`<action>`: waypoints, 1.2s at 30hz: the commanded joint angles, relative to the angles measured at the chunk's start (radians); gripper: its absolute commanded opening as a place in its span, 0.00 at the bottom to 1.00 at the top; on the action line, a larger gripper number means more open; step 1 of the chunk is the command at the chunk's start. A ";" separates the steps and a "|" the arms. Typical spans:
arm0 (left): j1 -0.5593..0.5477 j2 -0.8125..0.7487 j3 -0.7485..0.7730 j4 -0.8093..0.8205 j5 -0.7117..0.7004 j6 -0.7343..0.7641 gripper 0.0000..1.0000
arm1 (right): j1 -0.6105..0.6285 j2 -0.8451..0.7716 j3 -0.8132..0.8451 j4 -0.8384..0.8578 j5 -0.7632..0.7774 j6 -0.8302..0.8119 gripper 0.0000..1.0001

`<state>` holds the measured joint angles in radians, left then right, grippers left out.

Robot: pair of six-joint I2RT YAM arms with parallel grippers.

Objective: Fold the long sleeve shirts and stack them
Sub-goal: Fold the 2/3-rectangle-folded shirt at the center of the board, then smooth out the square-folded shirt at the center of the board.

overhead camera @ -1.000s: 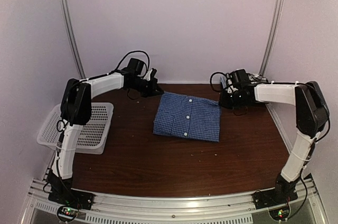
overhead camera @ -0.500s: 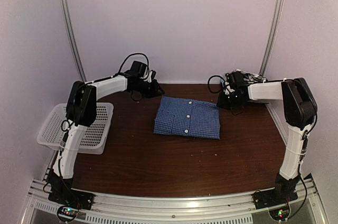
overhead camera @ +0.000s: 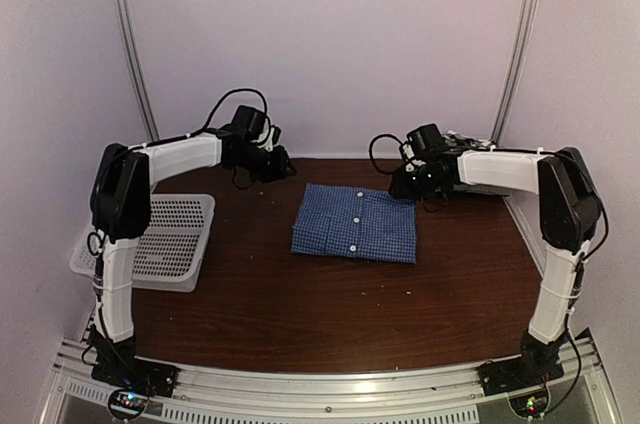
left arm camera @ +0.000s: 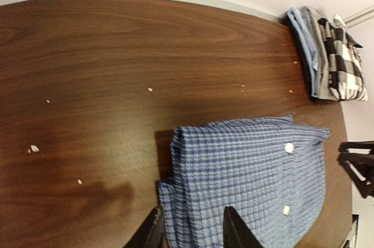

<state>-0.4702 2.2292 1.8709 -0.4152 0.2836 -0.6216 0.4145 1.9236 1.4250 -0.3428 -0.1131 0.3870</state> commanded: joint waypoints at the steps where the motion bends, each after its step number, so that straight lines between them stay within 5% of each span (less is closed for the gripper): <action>1: -0.073 -0.128 -0.123 0.068 0.007 0.021 0.29 | 0.043 0.053 0.072 -0.029 0.019 -0.032 0.42; 10: -0.160 -0.116 -0.267 0.111 0.036 -0.005 0.16 | 0.044 0.287 0.309 -0.087 -0.033 -0.067 0.42; 20: -0.184 -0.083 -0.390 0.130 0.035 -0.010 0.13 | 0.041 0.462 0.497 -0.145 -0.076 -0.074 0.42; 36: -0.191 -0.175 -0.505 0.131 0.012 -0.023 0.13 | 0.054 0.137 0.292 -0.134 -0.030 -0.069 0.46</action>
<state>-0.6529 2.1029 1.3941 -0.2787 0.3096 -0.6361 0.4591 2.1948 1.8050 -0.4995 -0.1593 0.3099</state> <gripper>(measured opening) 0.130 0.476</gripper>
